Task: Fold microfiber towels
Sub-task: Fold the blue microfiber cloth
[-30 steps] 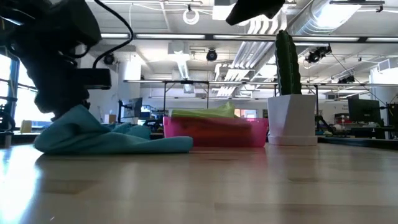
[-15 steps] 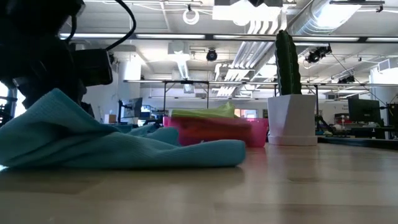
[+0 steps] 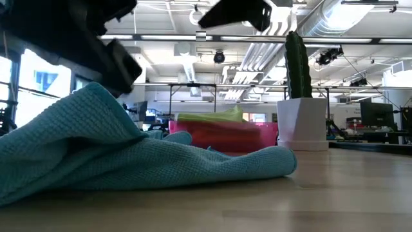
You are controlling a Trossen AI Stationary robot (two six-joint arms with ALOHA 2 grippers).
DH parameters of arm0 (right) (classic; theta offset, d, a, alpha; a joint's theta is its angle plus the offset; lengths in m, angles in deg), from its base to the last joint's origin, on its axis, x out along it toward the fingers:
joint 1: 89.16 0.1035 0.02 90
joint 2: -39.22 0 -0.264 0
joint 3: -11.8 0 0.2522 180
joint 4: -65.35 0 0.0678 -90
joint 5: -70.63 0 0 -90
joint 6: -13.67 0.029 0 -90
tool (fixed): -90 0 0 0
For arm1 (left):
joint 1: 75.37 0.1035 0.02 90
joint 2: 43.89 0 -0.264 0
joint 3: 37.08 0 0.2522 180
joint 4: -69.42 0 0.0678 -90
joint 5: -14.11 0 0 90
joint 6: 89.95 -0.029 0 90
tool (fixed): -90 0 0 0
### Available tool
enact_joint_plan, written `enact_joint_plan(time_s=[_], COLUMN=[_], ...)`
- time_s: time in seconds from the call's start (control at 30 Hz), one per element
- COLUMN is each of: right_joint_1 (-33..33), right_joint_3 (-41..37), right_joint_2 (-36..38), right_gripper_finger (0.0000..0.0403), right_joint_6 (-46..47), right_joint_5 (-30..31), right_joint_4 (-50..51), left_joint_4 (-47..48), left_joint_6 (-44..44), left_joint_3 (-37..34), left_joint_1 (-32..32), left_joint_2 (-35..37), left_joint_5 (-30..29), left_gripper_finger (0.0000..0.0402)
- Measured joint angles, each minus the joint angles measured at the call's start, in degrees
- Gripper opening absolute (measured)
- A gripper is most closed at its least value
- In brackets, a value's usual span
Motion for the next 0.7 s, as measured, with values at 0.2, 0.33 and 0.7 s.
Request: enact_joint_plan(time_s=[0.2, 0.33, 0.7], right_joint_1=[0.0, 0.1, 1.5], right_joint_3=[0.0, 0.0, 0.0], right_joint_2=[-3.9, -5.3, -5.7], right_gripper_finger=[0.0224, 0.0224, 0.0224], right_joint_6=[0.0, 0.0, 2.6], right_joint_5=[-1.8, -2.6, -2.5], right_joint_4=[-0.2, -0.2, -2.7], left_joint_4=[13.6, 16.2, 17.7], left_joint_6=[-4.8, -17.6, -21.5], left_joint_3=[0.9, 0.9, 0.9], left_joint_1=[-1.1, -2.0, -1.5], left_joint_2=[0.0, 0.0, 0.0], left_joint_5=[-0.8, -2.2, -22.4], left_gripper_finger=[0.0131, 0.0131, 0.0131])
